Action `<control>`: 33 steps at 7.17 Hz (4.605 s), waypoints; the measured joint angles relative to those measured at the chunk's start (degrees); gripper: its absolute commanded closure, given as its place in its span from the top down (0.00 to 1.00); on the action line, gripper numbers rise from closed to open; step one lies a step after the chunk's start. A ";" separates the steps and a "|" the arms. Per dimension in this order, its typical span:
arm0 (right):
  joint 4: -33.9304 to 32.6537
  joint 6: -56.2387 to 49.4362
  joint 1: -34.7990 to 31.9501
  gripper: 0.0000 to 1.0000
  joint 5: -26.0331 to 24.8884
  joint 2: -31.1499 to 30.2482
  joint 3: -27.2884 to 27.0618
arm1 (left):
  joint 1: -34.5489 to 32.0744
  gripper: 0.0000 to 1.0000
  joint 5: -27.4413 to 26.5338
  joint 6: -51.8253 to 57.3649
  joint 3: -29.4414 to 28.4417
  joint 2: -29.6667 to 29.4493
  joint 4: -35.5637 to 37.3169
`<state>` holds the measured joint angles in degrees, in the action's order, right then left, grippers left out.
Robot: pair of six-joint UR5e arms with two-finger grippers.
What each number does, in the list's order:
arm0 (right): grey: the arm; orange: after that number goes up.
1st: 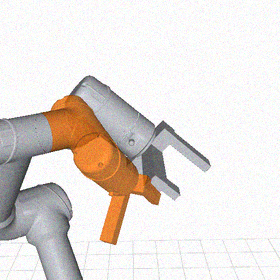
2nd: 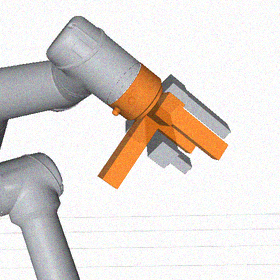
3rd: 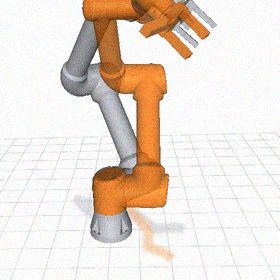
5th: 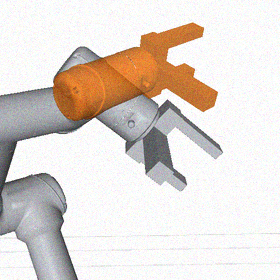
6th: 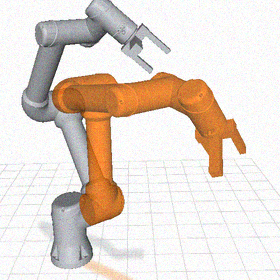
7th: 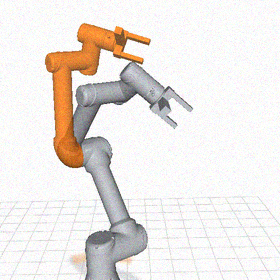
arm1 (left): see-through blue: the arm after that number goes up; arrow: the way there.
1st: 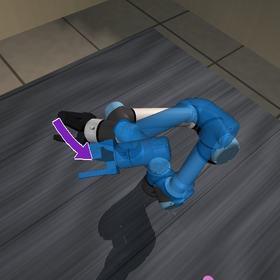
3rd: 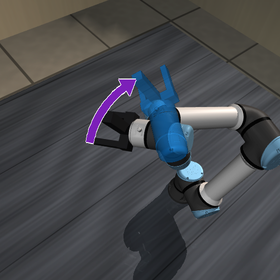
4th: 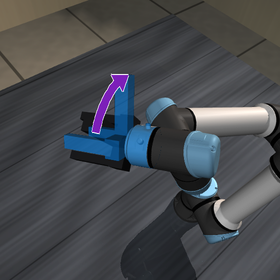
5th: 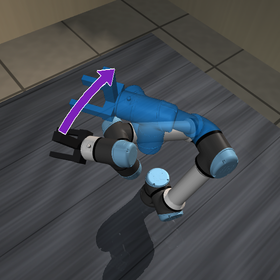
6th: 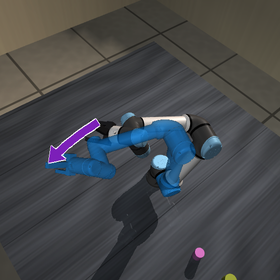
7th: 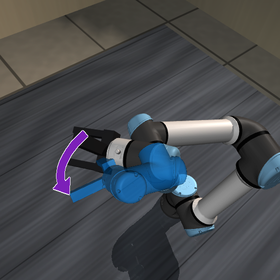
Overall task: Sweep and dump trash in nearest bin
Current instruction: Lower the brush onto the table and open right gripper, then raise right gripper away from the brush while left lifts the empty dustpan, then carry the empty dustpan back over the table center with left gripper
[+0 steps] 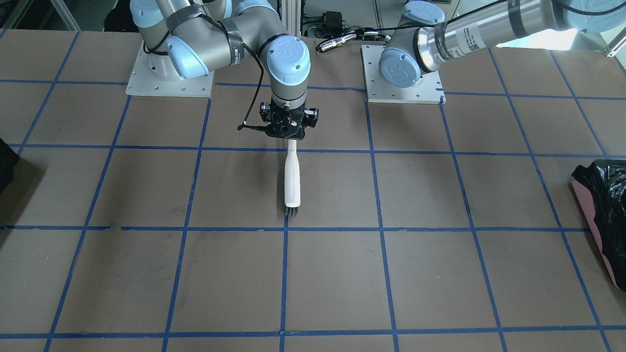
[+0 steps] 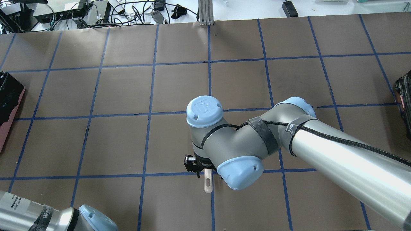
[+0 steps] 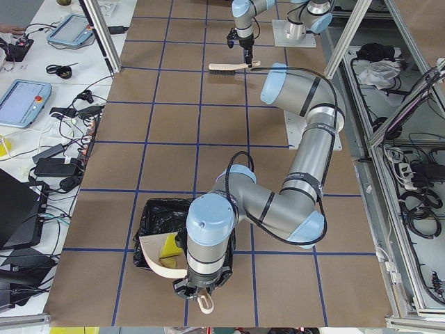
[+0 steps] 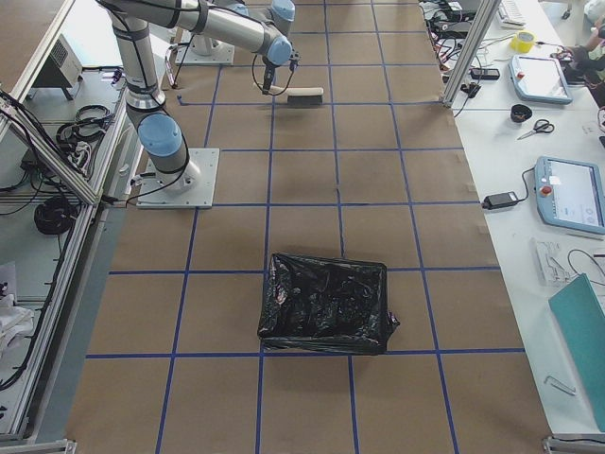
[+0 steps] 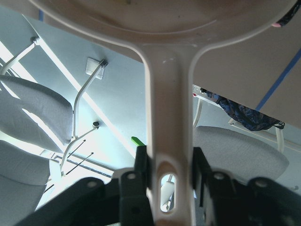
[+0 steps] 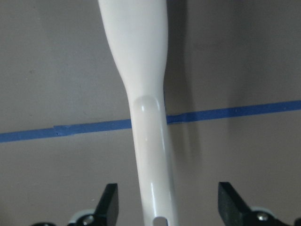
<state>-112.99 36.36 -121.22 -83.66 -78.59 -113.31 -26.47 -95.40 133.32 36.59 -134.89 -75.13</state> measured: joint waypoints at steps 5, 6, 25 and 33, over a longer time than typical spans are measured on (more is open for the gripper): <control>14.36 -0.63 2.67 1.00 -5.25 -5.53 18.85 | -3.92 0.00 -7.51 3.41 9.50 3.08 16.84; 18.94 -0.66 3.64 1.00 -4.83 -5.84 23.82 | -5.45 0.00 -10.92 3.43 11.76 3.81 19.61; 24.17 -28.78 32.37 1.00 -4.43 -14.33 28.86 | -37.92 0.00 1.69 -63.67 29.17 20.50 -9.72; 24.14 -28.81 32.37 1.00 -4.49 -14.30 28.76 | -62.74 0.00 7.55 -132.21 31.63 19.73 -11.58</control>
<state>-88.85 7.55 -88.86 -88.15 -92.90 -84.55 -89.21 -87.85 1.10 68.22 -115.16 -86.71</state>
